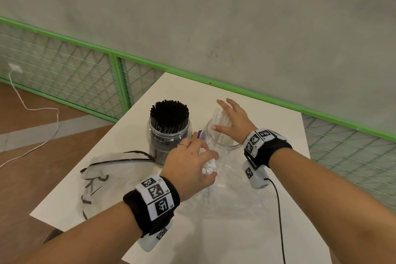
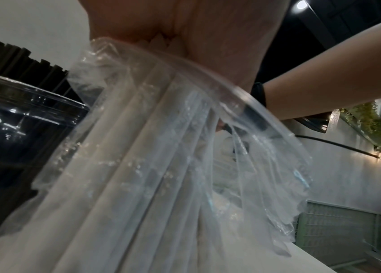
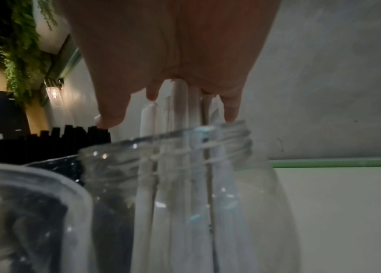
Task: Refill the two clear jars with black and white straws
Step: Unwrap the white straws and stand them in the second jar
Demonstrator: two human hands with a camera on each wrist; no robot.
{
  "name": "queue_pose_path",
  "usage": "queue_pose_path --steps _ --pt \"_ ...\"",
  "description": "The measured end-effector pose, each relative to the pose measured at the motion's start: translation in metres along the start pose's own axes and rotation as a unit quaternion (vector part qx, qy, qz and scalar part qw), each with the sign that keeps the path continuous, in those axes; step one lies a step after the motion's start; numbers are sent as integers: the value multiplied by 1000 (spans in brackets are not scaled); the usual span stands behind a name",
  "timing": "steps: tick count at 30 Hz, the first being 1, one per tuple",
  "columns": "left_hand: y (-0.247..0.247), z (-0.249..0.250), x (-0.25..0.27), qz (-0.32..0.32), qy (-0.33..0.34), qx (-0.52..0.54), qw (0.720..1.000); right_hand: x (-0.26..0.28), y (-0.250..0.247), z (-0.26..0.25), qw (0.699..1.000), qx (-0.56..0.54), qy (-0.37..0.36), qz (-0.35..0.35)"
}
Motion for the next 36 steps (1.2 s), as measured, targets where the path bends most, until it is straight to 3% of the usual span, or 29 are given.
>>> queue_pose_path --steps 9,15,23,28,33,36 --pt "-1 1 3 -9 -2 0 1000 -9 10 -6 994 -45 -21 98" --pt "1 -1 2 -19 -6 -3 1000 -11 7 3 999 8 -15 50" --pt "1 -1 1 -6 0 -1 1000 -11 6 6 996 25 -10 89" --pt "2 -1 1 9 2 8 1000 -9 -3 4 990 96 -15 97" --pt "4 -5 1 11 9 10 1000 10 -39 -7 993 41 -23 110" --pt "3 -6 1 18 16 5 1000 31 -64 -19 996 -42 -12 75"
Point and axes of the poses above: each hand's wrist, its own x-axis away from the middle knuckle, its own y-axis out of the palm, z = x × y, the point moved 1 cm from there along -x, towards the middle knuckle, and after that the axes turned 15 degrees about z, right-handed, at the moved point
